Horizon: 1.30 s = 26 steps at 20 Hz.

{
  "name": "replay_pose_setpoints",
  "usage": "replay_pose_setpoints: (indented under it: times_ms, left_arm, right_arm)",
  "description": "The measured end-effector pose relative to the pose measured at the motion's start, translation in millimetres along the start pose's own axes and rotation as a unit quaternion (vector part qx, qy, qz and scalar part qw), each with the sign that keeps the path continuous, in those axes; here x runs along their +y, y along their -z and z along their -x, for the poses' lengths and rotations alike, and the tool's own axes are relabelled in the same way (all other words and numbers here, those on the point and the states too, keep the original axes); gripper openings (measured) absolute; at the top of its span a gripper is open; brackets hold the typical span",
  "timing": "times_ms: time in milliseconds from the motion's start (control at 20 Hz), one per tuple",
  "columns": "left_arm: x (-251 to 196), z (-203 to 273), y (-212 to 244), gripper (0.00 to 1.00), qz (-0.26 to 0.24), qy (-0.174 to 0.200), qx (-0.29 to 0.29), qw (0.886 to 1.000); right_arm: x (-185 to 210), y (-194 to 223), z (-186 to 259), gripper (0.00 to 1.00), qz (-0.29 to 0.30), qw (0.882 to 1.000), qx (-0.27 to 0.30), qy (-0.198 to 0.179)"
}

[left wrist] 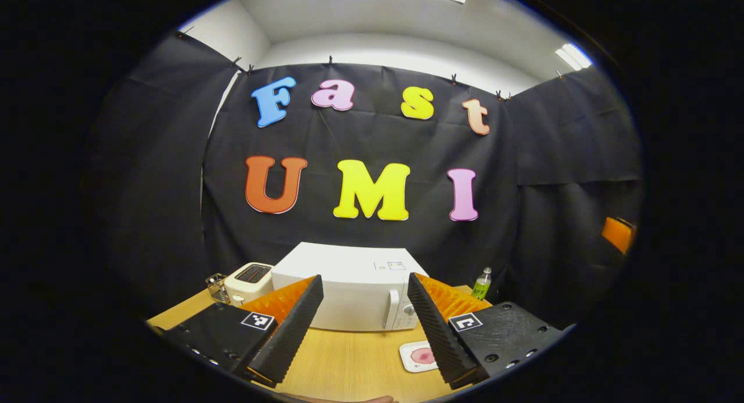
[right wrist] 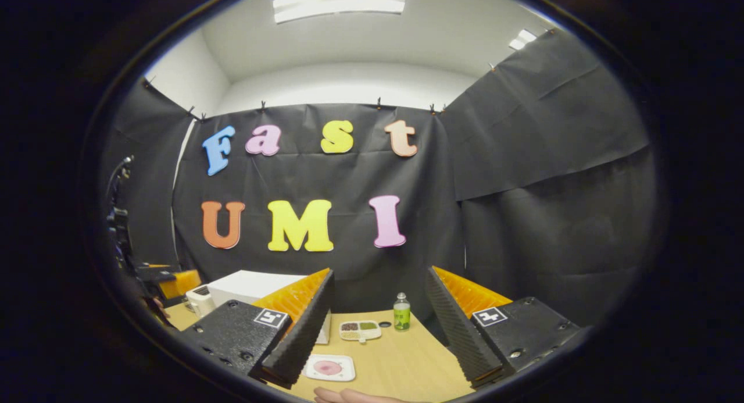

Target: Open the microwave oven with the left hand, put the food in, and close the microwave oven.

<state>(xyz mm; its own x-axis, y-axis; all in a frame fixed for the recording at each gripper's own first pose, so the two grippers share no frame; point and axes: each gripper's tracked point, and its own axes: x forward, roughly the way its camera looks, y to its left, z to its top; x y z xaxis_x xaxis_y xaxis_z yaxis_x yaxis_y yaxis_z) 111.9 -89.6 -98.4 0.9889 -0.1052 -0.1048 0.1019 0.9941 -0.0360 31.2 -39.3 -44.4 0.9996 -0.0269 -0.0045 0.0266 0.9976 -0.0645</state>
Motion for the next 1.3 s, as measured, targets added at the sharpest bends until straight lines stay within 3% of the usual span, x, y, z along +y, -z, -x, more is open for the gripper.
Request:
replay_pose_setpoints:
  times_ms: [50,250,300,400,450,500,550,600,750,800,850,950,1000,1050,1150,1200,1250,1300]
  left_arm:
    - [-2.5,-14.2,12.0,0.93,-0.003,-0.004,0.003,1.000]
    - [-13.5,-69.3,64.6,0.93,0.009,-0.014,0.024,1.000]
    - [-15.2,-82.8,80.4,0.93,0.013,-0.017,0.038,0.999]
    - [-14.6,-107.1,112.5,0.92,0.022,-0.032,0.071,0.997]
    - [-16.3,-118.6,125.9,0.92,0.028,-0.036,0.085,0.995]
    - [-18.4,-127.4,136.9,0.92,0.028,-0.036,0.094,0.995]
    - [-20.0,-135.9,146.3,0.92,0.025,-0.038,0.100,0.994]
    - [-24.1,-144.3,155.4,0.92,0.021,-0.034,0.105,0.994]
    - [-36.3,-164.8,182.0,0.91,0.025,-0.023,0.122,0.992]
    - [-38.4,-171.3,187.1,0.76,0.023,-0.024,0.121,0.992]
    - [-42.3,-178.1,190.1,0.90,0.015,-0.021,0.114,0.993]
    - [-48.2,-193.5,195.8,0.87,-0.004,-0.019,0.099,0.995]
    - [-53.0,-201.3,199.4,0.87,-0.007,-0.015,0.094,0.995]
    - [-54.3,-207.4,204.2,0.87,-0.011,-0.016,0.091,0.996]
    - [-59.3,-218.7,215.5,0.83,-0.011,-0.017,0.097,0.995]
    - [-60.1,-223.8,218.4,0.83,-0.017,-0.021,0.094,0.995]
    - [-54.3,-227.7,219.4,0.81,-0.029,-0.036,0.088,0.995]
    - [-50.6,-230.6,220.2,0.58,-0.037,-0.041,0.085,0.995]
  right_arm:
    - [-2.4,5.0,-2.0,1.00,-0.001,1.000,0.002,0.000]
    - [-11.5,26.3,-13.7,1.00,-0.002,1.000,0.015,0.000]
    - [-12.0,30.3,-16.4,0.91,0.001,1.000,0.016,-0.002]
    - [-8.9,38.1,-22.0,0.91,0.007,1.000,0.019,-0.015]
    - [-7.3,45.3,-24.6,1.00,0.009,0.999,0.025,-0.021]
    - [-7.5,49.2,-28.4,0.91,0.009,0.999,0.029,-0.025]
    - [-8.6,54.0,-31.7,1.00,0.010,0.999,0.033,-0.026]
    - [-10.9,59.0,-34.6,0.91,0.013,0.999,0.036,-0.026]
    - [-17.2,75.4,-45.1,0.91,0.021,0.998,0.049,-0.022]
    - [-19.0,79.2,-47.7,0.91,0.021,0.998,0.053,-0.022]
    - [-20.9,82.1,-50.5,0.91,0.021,0.998,0.055,-0.022]
    - [-27.1,87.5,-56.7,0.91,0.024,0.998,0.057,-0.019]
    - [-30.2,89.8,-60.3,1.00,0.026,0.998,0.059,-0.016]
    - [-34.3,94.3,-62.5,0.91,0.027,0.998,0.061,-0.013]
    - [-37.9,102.4,-66.2,0.91,0.028,0.997,0.066,-0.013]
    - [-40.2,104.9,-69.1,1.00,0.030,0.997,0.068,-0.013]
    - [-43.1,109.0,-71.5,1.00,0.031,0.997,0.069,-0.010]
    - [-45.8,112.3,-73.7,0.91,0.033,0.997,0.071,-0.007]
